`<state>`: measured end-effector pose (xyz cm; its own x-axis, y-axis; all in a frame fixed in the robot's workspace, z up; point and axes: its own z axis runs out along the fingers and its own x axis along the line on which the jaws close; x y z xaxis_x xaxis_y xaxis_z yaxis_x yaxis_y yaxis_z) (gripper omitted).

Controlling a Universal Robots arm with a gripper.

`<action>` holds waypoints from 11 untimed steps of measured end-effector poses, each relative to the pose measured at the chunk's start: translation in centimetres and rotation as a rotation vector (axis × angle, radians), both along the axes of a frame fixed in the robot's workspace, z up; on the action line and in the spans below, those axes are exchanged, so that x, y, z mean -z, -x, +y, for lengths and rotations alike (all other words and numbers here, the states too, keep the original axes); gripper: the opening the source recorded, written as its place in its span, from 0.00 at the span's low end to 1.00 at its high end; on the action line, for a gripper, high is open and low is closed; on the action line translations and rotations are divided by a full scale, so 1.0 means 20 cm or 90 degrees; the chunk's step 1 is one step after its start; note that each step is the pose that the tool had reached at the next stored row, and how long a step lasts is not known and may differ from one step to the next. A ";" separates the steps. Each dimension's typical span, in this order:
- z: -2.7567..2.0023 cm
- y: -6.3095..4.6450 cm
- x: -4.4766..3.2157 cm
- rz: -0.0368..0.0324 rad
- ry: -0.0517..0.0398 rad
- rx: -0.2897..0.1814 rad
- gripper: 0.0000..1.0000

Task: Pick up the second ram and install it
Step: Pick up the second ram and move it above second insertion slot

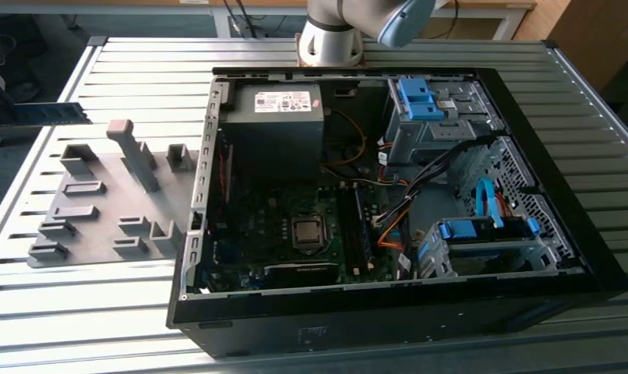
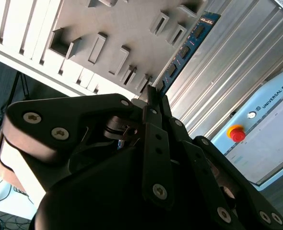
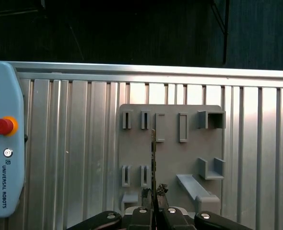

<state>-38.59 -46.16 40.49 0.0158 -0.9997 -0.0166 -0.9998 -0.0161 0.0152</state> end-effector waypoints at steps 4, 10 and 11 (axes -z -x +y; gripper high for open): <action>0.000 0.00 0.000 0.0000 0.0000 0.000 0.14; 0.000 -0.01 0.000 0.0000 0.0000 0.000 0.14; 0.000 -0.01 0.000 -0.0001 0.0000 0.000 0.14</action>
